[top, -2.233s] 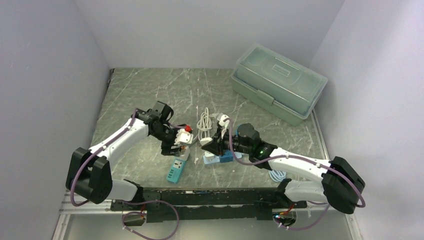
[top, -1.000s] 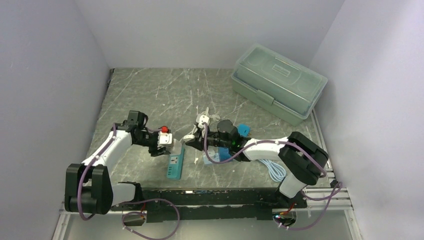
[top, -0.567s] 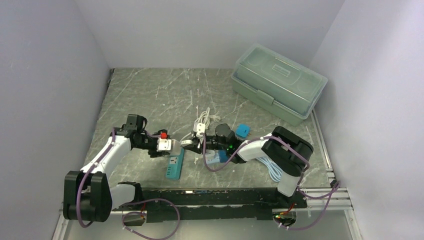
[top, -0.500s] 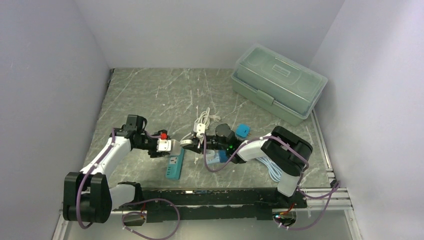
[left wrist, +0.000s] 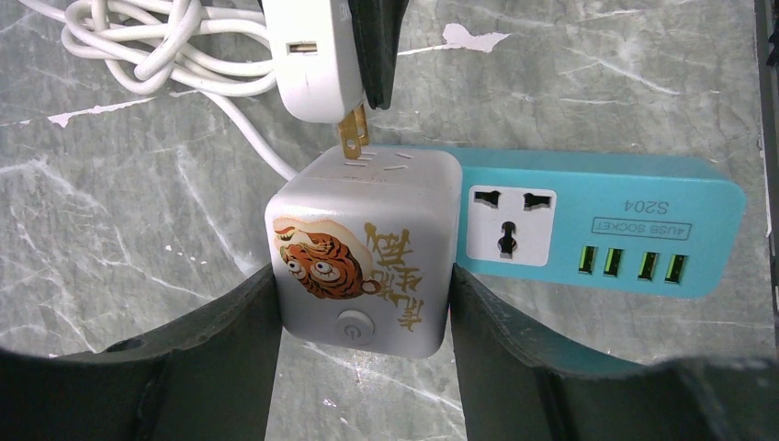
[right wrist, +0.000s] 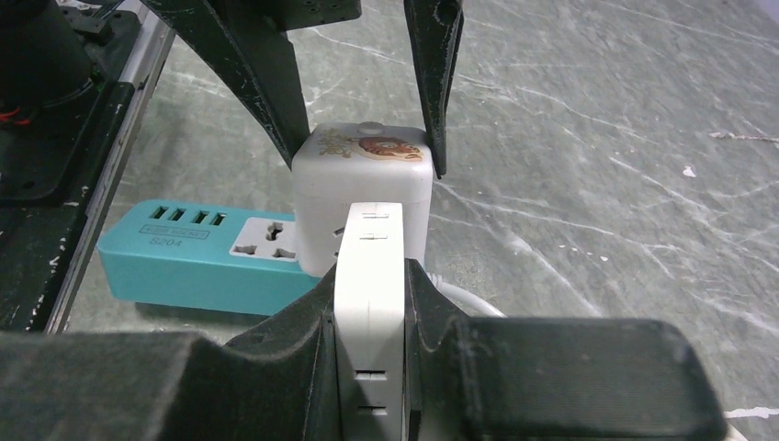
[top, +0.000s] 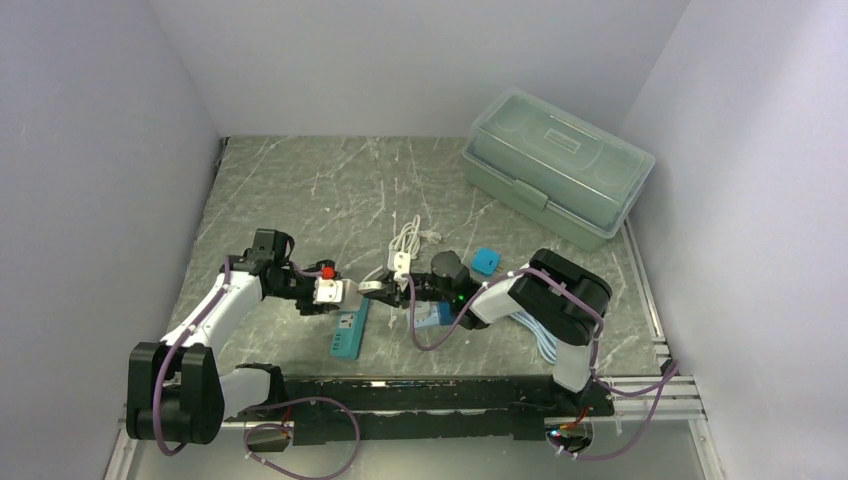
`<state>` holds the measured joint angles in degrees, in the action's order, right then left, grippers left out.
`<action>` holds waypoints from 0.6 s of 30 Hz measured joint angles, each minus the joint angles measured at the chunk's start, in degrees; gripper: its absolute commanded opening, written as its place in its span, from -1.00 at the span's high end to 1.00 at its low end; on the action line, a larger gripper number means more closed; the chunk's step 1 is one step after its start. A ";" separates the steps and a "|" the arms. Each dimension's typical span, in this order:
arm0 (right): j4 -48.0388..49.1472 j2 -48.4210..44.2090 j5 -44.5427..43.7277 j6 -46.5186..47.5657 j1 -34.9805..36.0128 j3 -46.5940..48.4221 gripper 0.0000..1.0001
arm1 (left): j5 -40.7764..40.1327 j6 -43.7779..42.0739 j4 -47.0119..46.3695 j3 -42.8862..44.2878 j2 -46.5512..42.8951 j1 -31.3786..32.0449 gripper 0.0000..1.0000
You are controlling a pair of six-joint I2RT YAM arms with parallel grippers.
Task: Insert the plug
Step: Insert the plug into the socket.
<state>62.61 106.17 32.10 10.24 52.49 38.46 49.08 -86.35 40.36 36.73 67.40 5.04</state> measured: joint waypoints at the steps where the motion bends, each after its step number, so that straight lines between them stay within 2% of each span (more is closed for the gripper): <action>1: 0.09 0.00 0.02 0.11 0.00 -0.11 1.00 | -0.02 0.00 0.04 0.02 0.00 0.00 0.19; 18: 1.31 0.37 1.75 0.04 -0.02 -0.61 1.00 | -0.04 -0.42 0.48 0.37 0.31 0.00 0.21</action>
<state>63.92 106.54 33.85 10.28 52.47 37.85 49.04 -86.76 40.84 37.10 67.70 5.04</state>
